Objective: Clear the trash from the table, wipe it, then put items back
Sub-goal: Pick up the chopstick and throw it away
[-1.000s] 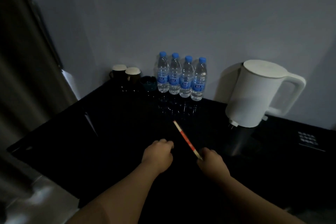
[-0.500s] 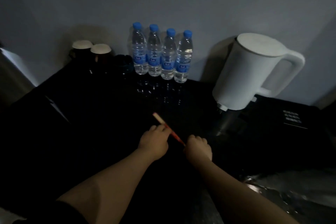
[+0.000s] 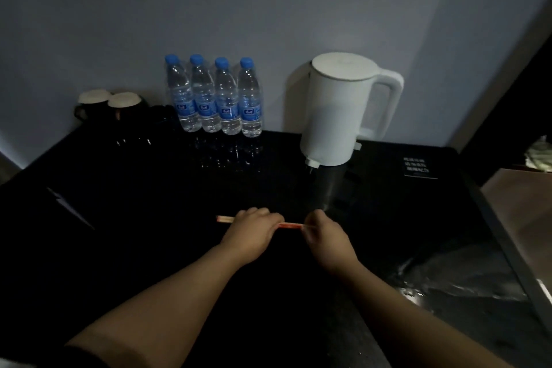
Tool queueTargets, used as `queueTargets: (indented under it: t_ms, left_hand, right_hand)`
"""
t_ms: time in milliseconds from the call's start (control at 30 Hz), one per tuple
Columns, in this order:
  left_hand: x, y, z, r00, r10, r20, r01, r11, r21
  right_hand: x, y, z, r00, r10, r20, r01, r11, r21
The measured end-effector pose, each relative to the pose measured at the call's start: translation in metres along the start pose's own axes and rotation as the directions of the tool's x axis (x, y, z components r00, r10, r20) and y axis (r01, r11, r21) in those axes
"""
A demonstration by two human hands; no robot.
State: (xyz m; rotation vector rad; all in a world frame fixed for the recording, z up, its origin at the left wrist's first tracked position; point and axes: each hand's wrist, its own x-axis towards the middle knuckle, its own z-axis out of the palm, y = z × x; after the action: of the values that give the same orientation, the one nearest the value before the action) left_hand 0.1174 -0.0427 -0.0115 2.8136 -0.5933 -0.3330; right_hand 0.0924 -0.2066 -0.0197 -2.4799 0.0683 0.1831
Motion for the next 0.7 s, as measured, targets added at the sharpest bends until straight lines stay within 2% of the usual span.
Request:
queueTargets:
  t_ms: [67, 167, 267, 333, 400, 433, 533, 567, 667, 700]
  left_hand:
    - [-0.002, 0.023, 0.004, 1.000, 0.016, -0.023, -0.017, 1.000, -0.024]
    - [-0.007, 0.056, 0.010, 0.997, 0.029, -0.070, -0.034, 0.997, -0.068]
    - [-0.010, 0.084, 0.012, 0.991, 0.020, -0.130, -0.047, 0.977, -0.207]
    - [-0.009, 0.103, 0.012, 0.990, 0.032, -0.137, -0.073, 0.949, -0.307]
    - [-0.005, 0.125, 0.015, 0.989, 0.054, -0.136, -0.099, 0.931, -0.351]
    - [-0.003, 0.136, 0.015, 0.989, 0.058, -0.137, -0.106, 0.922, -0.373]
    - [0.005, 0.165, 0.012, 0.992, 0.058, -0.114, -0.104, 0.883, -0.457]
    - [0.008, 0.173, 0.011, 0.993, 0.066, -0.101, -0.105, 0.882, -0.459]
    - [0.020, 0.196, 0.009, 0.993, 0.106, -0.058, -0.121, 0.894, -0.432]
    - [0.025, 0.205, 0.009, 0.992, 0.118, -0.047, -0.127, 0.896, -0.425]
  right_hand:
    - [-0.015, 0.014, -0.014, 0.999, 0.017, -0.038, -0.013, 0.994, 0.109]
    - [-0.040, 0.032, -0.036, 0.976, 0.181, -0.121, -0.121, 0.913, 0.389]
    - [-0.060, 0.046, -0.058, 0.904, 0.403, -0.143, -0.173, 0.651, 0.739]
    - [-0.071, 0.052, -0.073, 0.883, 0.461, -0.091, -0.139, 0.441, 0.887]
    - [-0.081, 0.059, -0.088, 0.890, 0.453, -0.060, -0.098, 0.317, 0.943]
    - [-0.086, 0.064, -0.094, 0.895, 0.441, -0.062, -0.092, 0.320, 0.943]
    - [-0.095, 0.082, -0.108, 0.873, 0.472, -0.119, -0.100, 0.413, 0.905]
    - [-0.096, 0.088, -0.112, 0.870, 0.476, -0.132, -0.074, 0.389, 0.918]
    - [-0.097, 0.104, -0.133, 0.900, 0.421, -0.110, 0.020, 0.213, 0.977]
    - [-0.096, 0.112, -0.141, 0.904, 0.413, -0.110, 0.033, 0.190, 0.981]
